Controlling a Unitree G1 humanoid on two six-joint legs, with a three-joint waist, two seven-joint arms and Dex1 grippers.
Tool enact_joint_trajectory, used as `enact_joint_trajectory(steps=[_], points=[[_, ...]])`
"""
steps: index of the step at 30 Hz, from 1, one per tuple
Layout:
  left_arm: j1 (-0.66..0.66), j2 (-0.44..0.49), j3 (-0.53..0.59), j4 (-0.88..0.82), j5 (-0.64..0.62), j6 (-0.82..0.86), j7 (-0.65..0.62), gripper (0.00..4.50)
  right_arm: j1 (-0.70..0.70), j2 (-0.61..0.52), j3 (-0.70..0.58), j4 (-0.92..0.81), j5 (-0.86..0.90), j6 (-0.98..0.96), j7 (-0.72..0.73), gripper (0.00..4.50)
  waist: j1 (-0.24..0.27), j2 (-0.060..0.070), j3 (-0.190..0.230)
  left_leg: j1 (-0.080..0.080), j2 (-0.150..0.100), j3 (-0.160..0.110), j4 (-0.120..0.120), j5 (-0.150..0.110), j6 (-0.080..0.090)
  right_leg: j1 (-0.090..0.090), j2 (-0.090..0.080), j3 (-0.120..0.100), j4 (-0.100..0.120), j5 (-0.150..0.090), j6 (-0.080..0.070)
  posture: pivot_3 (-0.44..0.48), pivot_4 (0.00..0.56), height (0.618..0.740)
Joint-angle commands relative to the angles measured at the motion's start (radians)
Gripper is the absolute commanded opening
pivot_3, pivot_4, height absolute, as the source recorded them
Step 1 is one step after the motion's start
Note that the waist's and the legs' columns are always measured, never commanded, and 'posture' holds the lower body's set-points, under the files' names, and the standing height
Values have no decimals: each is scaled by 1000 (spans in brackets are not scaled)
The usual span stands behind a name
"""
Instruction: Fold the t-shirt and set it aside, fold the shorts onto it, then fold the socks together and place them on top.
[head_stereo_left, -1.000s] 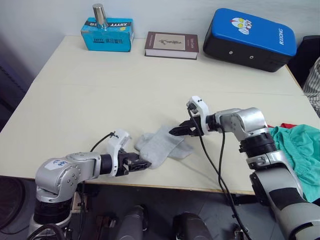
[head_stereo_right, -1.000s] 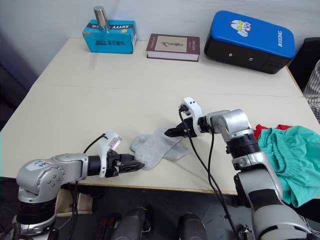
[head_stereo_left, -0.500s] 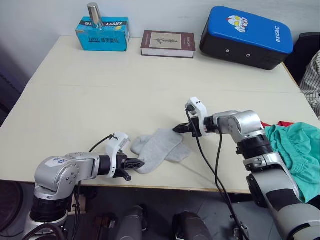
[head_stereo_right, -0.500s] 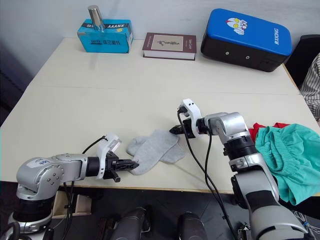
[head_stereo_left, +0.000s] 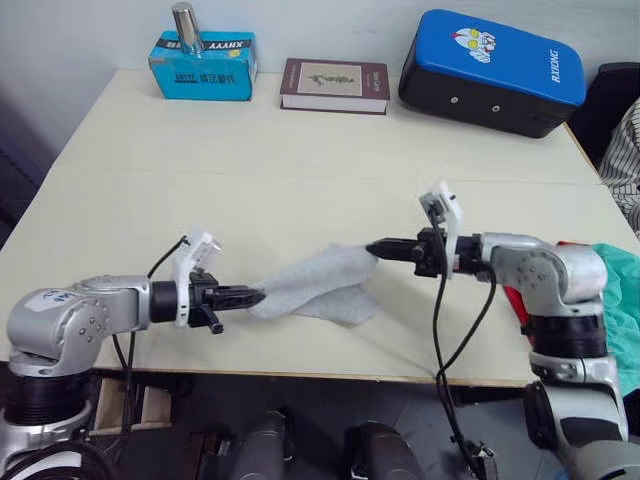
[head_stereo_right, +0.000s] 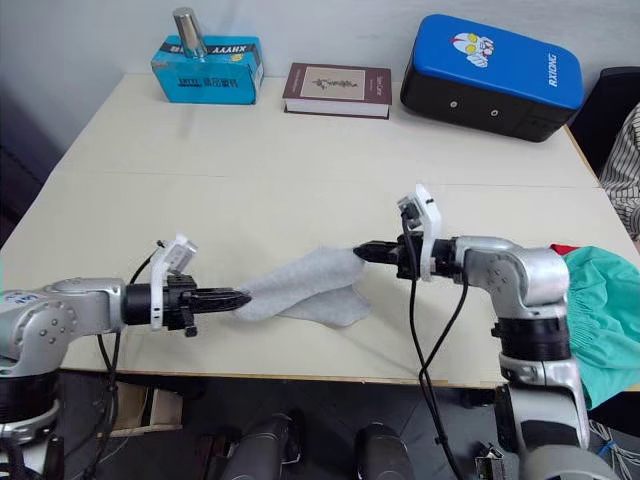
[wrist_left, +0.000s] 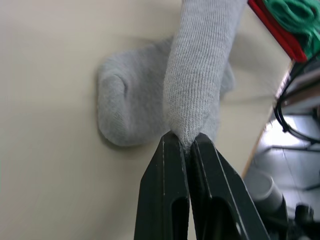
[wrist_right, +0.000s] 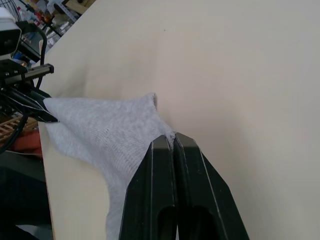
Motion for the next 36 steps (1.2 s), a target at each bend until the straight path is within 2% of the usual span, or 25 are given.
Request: enact_joint_trajectory(steps=[1,5,8,12,16,22,36], points=[[-20,70,-94,53,91,-216,-146,43,74,11,-86,-171,94,26,-47,0,0,0,0,0,0,0,-2,1,-1,0,0,0,-2,0,0,0,150,740],[-164,106,-199,208,111,-249,-299,43,247,63,-147,-350,158,15,-141,0,10,0,0,-1,0,1,-5,2,-2,-3,0,1,-2,0,0,0,150,740],[-242,114,-276,304,155,-281,-380,43,333,96,-160,-421,182,-14,-195,0,15,0,0,-1,0,1,-6,3,-2,-4,0,1,-2,0,-1,0,150,740],[-391,33,-362,508,224,-329,-448,43,459,143,-108,-494,139,-118,-263,0,16,0,0,-2,-1,5,-7,4,-1,-8,0,4,1,0,0,0,150,740],[-486,-32,-443,643,306,-389,-521,43,528,148,-71,-491,70,-244,-296,0,13,0,0,-4,-1,7,-7,6,0,-13,0,6,4,0,0,0,150,740],[-545,-84,-517,770,404,-445,-591,43,603,112,-50,-451,12,-385,-263,0,11,0,0,-3,0,9,-7,6,0,-14,1,9,5,0,-1,0,150,740],[-567,-138,-492,869,485,-468,-624,43,596,109,70,-385,-47,-519,-257,0,8,-1,0,-4,0,8,-1,7,1,-13,1,10,7,0,-1,0,150,740]])
